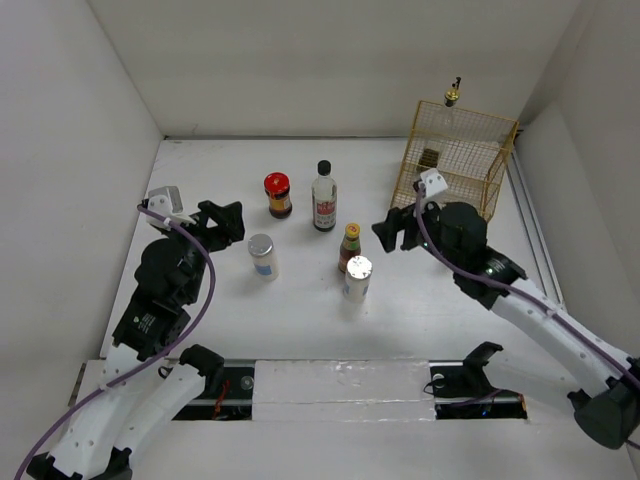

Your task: Organize the condiment bottles

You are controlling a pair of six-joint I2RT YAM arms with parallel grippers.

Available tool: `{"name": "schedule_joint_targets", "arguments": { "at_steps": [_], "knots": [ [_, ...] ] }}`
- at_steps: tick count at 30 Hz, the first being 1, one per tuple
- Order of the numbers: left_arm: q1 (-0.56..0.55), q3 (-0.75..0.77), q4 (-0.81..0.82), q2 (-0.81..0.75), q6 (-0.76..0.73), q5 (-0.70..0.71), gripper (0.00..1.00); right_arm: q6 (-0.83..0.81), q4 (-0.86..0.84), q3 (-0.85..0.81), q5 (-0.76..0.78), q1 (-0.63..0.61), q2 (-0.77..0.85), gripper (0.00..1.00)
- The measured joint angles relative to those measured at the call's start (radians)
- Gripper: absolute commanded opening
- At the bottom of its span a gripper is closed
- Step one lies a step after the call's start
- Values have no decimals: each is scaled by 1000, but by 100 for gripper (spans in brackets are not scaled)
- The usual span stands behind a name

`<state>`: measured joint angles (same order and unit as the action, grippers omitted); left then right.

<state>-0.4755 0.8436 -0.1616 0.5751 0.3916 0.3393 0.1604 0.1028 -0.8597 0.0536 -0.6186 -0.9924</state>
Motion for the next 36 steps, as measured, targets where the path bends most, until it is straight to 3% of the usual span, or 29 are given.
{"name": "schedule_joint_targets", "arguments": {
  "at_steps": [3, 6, 12, 26, 31, 36],
  "knots": [
    [0, 0, 0, 5, 0, -1, 72, -16, 120, 0, -42, -42, 99, 92],
    [0, 0, 0, 17, 1, -9, 72, -21, 185, 29, -80, -91, 142, 95],
    [0, 0, 0, 29, 1, -20, 72, -22, 250, 55, -116, -188, 56, 100],
    [0, 0, 0, 31, 1, -32, 72, -37, 201, 42, -14, -233, -130, 97],
    [0, 0, 0, 31, 1, -37, 72, -40, 132, 42, 0, -233, -144, 83],
    [0, 0, 0, 31, 0, -39, 72, -39, 110, 43, 3, -233, -149, 85]
  ]
}}
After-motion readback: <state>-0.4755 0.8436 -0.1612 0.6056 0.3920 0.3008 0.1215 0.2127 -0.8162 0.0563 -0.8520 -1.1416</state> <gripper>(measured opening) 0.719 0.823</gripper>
